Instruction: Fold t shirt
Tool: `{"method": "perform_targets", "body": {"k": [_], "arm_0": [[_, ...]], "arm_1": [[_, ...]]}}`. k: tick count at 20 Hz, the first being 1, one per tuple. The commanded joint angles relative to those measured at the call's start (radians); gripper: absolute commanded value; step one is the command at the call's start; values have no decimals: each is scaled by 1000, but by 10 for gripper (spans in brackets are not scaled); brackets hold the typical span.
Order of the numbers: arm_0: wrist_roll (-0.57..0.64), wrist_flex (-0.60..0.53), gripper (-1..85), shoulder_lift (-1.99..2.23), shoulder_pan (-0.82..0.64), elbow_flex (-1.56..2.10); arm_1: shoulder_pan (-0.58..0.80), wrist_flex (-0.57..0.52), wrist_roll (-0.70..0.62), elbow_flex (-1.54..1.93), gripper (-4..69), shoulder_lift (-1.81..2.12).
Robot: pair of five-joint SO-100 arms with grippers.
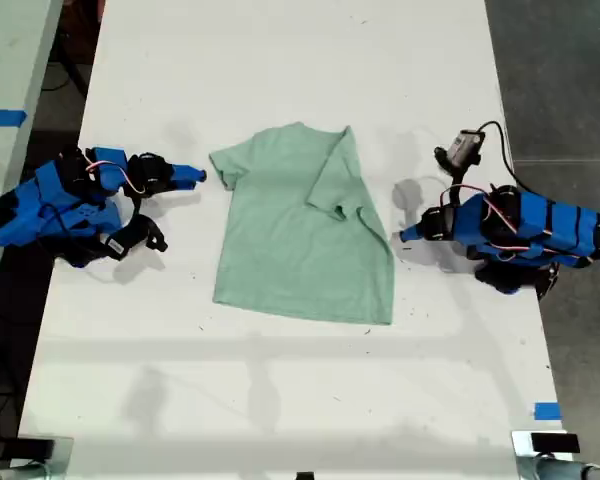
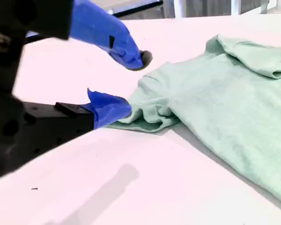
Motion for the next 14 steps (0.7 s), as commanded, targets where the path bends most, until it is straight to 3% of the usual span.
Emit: {"method": "perform_targets", "body": {"k": [1,14], "arm_0": [[-9,-3,123,8,3,2],[-11,-3,123,8,3,2]], "arm_1": [[0,9,38,40,8,11],[-8,-44,-31,49,9,11]]}}
